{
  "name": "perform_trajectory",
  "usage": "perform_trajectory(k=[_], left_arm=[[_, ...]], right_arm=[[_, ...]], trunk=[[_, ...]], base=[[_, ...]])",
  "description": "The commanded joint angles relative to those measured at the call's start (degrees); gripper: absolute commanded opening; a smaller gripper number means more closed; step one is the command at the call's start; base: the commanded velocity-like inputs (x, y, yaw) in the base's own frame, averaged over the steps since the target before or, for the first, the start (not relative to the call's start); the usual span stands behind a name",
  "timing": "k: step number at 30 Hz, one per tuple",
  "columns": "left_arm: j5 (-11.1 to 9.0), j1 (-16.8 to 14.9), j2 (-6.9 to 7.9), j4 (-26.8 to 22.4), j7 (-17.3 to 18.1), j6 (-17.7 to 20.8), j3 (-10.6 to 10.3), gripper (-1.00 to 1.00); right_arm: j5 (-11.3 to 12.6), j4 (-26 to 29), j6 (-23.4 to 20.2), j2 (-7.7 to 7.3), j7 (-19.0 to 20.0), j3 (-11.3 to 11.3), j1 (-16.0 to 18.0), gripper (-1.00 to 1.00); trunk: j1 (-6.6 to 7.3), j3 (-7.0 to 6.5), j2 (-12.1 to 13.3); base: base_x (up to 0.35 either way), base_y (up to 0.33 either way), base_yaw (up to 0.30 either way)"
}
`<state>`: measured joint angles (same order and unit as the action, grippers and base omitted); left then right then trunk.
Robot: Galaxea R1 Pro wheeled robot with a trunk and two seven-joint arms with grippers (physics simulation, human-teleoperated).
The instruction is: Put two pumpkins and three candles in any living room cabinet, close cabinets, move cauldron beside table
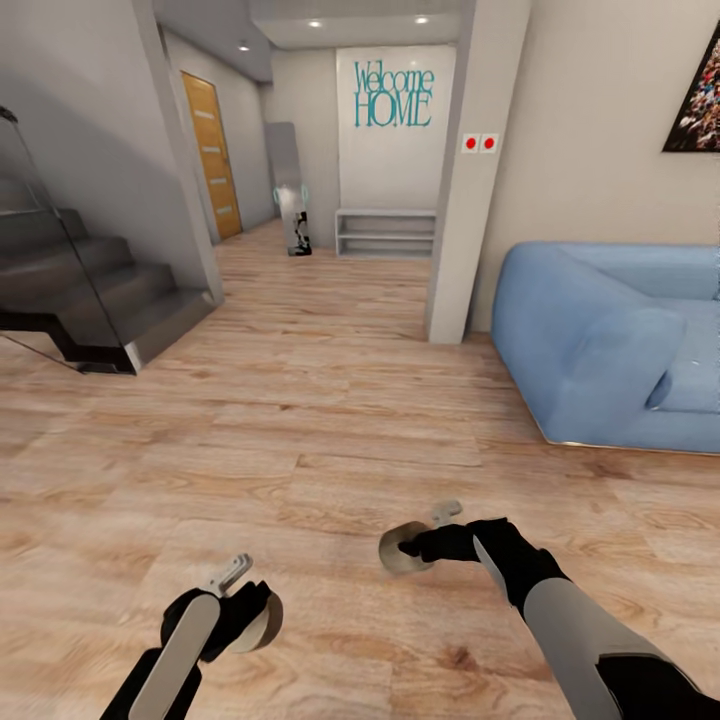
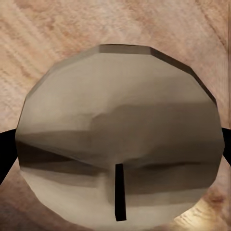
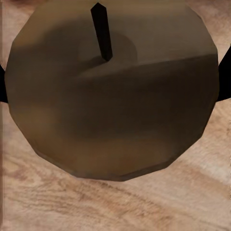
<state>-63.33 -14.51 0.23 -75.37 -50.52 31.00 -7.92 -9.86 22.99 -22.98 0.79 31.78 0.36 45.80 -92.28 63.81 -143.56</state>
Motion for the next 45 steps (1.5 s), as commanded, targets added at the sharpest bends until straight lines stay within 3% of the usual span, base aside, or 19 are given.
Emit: perform_trajectory(k=[1, 17, 24, 30, 39, 45], left_arm=[[0.05, 0.0, 0.01, 0.02, -0.01, 0.1, 0.02, -1.0], [0.13, 0.0, 0.29, 0.4, -0.01, 0.29, 0.04, -1.0], [0.14, 0.0, 0.2, 5.6, 1.08, 0.21, -0.15, -1.0], [0.19, 0.0, 0.26, 6.0, 1.79, 0.21, -0.19, -1.0], [0.22, 0.09, 0.03, 9.81, 3.48, 0.16, -1.1, -1.0], [0.48, 0.09, 0.19, 11.41, 5.14, 0.12, -1.67, -1.0]], right_arm=[[0.19, -0.02, -0.14, 0.0, -0.03, 0.0, -0.01, -1.0], [0.4, -0.92, -0.04, 0.26, -0.14, -0.01, -0.09, -1.0], [0.62, -1.31, -0.03, 0.37, -0.21, 0.0, -0.1, -1.0], [0.64, -1.61, -0.01, 0.04, -0.2, 0.04, -0.24, -1.0], [-1.36, -8.25, 0.67, 0.06, -0.31, 0.08, -1.61, -1.0], [-3.06, -13.24, 7.41, 0.3, -0.31, 0.08, -2.71, -1.0]], trunk=[[0.02, -0.23, 0.02], [0.43, -3.77, 0.23], [0.68, -5.31, 0.46], [2.0, -6.38, 2.87], [3.98, -8.0, 6.48], [5.3, -9.08, 8.89]], base=[[0.0, 0.0, 0.0], [0.0, 0.0, 0.0], [0.0, 0.0, 0.0], [0.0, 0.0, 0.0], [0.0, 0.0, 0.0], [0.0, 0.0, 0.0]])
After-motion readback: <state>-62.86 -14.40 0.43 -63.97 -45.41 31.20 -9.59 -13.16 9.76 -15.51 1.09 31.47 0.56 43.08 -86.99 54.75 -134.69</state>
